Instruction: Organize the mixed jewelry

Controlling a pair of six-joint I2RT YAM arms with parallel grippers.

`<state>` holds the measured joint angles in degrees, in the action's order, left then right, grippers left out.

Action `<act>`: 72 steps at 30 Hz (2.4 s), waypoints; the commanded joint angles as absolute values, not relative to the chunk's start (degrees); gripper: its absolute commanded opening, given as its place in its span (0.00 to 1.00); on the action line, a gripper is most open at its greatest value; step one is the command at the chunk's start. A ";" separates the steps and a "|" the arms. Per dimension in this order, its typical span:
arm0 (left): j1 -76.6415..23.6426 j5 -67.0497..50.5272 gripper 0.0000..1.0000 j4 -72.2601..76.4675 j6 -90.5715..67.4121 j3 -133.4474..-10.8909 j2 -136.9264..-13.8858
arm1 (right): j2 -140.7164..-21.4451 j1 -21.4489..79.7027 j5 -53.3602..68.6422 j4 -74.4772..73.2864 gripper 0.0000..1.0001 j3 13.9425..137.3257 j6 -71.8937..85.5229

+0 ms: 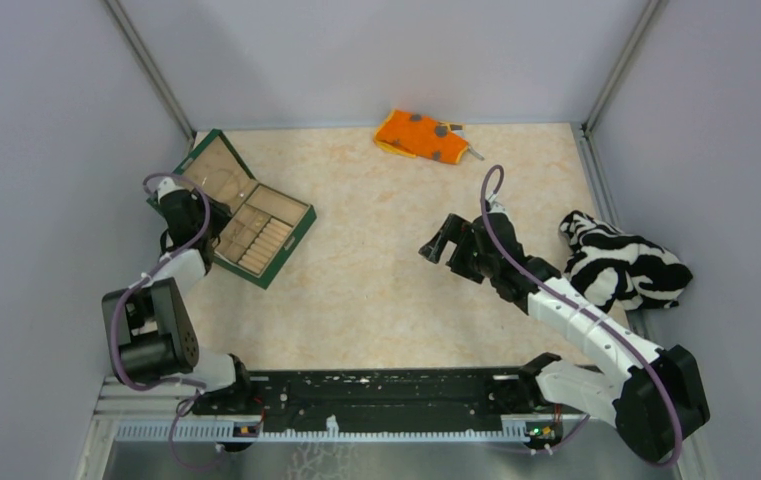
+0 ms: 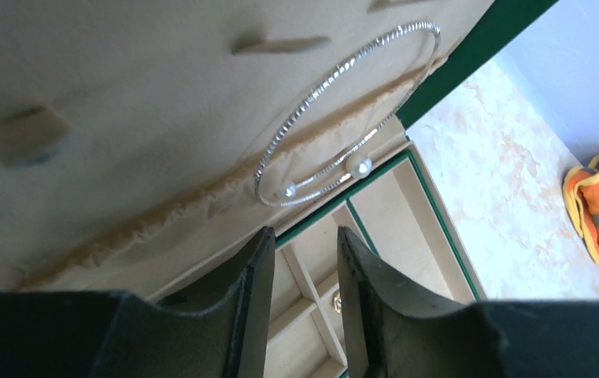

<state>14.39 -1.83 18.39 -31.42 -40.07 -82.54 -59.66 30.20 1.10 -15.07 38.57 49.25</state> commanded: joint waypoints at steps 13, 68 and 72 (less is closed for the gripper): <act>12.15 7.63 0.45 18.91 -33.31 -39.98 -84.42 | -59.00 29.89 0.18 -14.74 0.93 38.94 49.36; 13.66 -1.64 0.00 4.47 -5.22 -55.10 -78.12 | -59.48 29.78 0.24 -14.68 0.93 38.67 48.97; 14.13 -2.26 0.00 2.42 -6.89 -57.59 -80.21 | -59.46 29.79 0.40 -14.54 0.93 38.52 49.17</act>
<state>13.52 1.28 6.00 -8.25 -54.39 -78.24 -59.68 30.20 0.95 -16.27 38.54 49.23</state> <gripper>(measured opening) 0.007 0.935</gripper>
